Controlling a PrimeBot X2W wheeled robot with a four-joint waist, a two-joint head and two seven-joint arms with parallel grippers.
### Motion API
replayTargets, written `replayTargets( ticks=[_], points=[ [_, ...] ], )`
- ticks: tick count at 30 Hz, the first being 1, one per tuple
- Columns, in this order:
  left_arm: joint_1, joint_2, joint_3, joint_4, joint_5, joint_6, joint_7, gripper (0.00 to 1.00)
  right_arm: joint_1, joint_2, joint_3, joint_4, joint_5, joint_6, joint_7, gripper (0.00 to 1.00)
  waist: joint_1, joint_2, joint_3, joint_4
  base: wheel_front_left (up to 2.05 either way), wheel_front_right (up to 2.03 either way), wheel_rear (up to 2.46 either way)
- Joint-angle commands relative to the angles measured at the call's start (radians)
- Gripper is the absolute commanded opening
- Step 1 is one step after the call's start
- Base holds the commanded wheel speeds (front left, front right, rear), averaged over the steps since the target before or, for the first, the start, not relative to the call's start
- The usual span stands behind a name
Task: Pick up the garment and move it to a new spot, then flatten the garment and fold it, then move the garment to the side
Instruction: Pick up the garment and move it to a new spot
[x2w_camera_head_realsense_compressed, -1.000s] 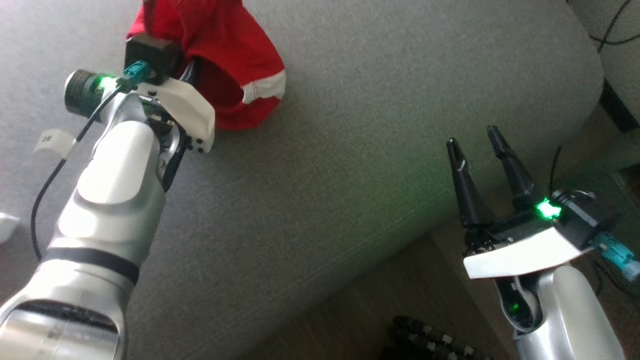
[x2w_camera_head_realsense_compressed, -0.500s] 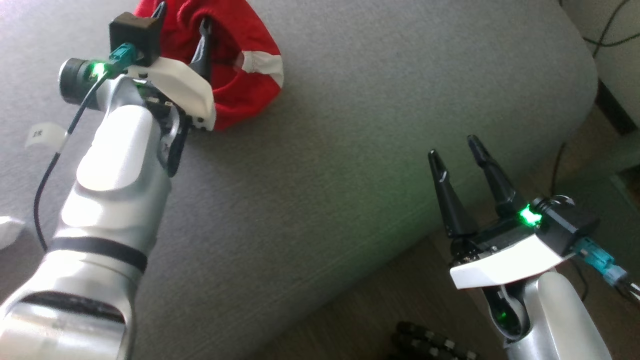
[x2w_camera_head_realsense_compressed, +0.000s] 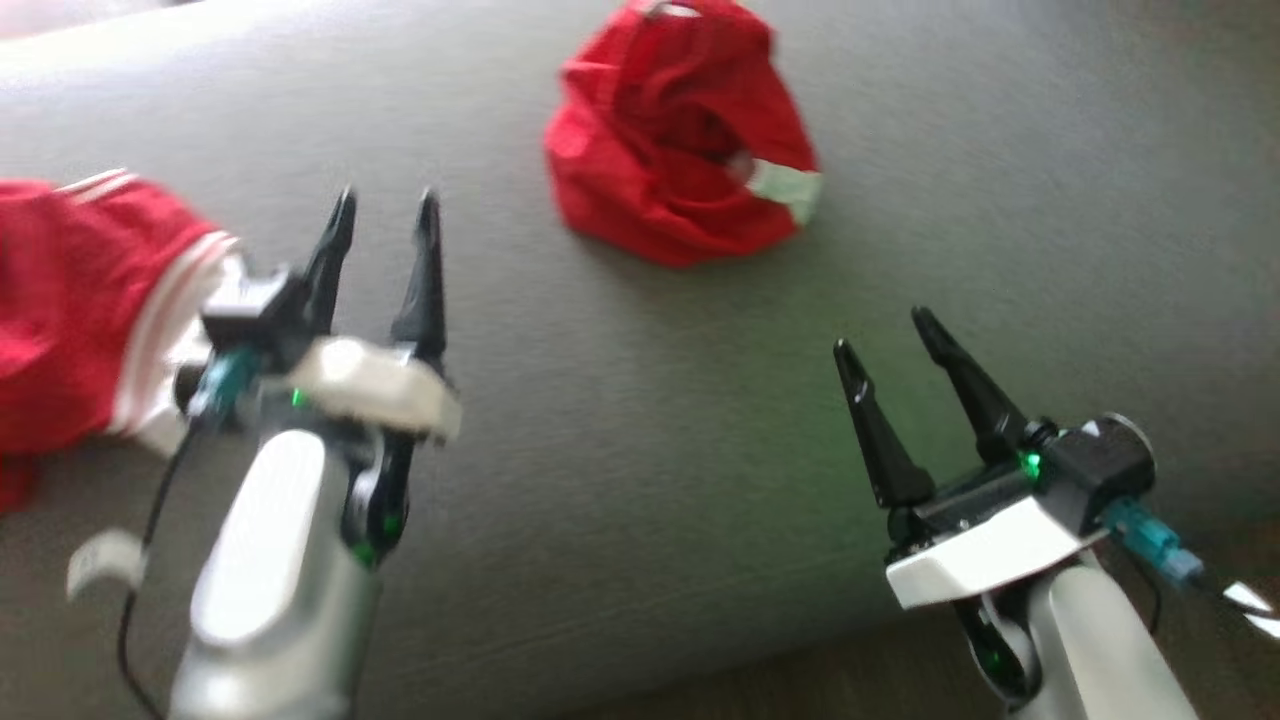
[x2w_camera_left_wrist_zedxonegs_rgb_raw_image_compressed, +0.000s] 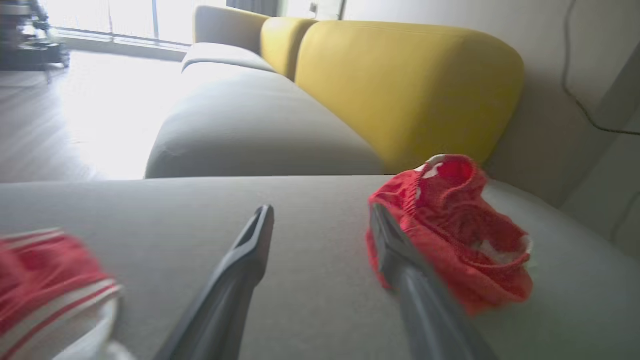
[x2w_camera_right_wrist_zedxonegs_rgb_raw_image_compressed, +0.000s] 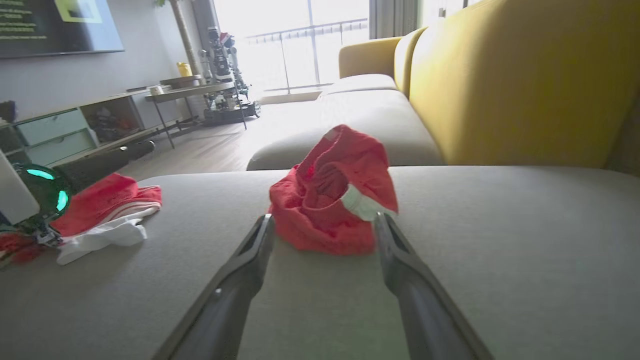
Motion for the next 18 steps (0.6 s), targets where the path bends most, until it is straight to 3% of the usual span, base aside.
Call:
replayTargets(
  ticks=[1, 8, 18],
  points=[
    [0.003, 0.009, 0.04, -0.051, 0.01, 0.007, -0.012, 1.0, 0.009, -0.009, 0.022, -0.021, -0.01, 0.0, -0.009, 1.0, 0.0001, 0.0, -0.081, 0.117, 0.0, 0.0, 0.0],
    [0.233, -0.003, 0.097, -0.212, 0.046, 0.033, -0.012, 1.0, 0.046, -0.009, -0.011, -0.006, -0.035, 0.0, -0.009, 1.0, 0.0001, 0.0, -0.148, 0.203, 0.0, 0.0, 0.0],
    [0.501, -0.006, 0.19, -0.383, 0.118, 0.088, -0.012, 1.0, 0.124, -0.009, -0.071, -0.005, -0.053, 0.0, -0.009, 1.0, 0.0001, 0.0, -0.233, 0.185, 0.0, 0.0, 0.0]
  ],
)
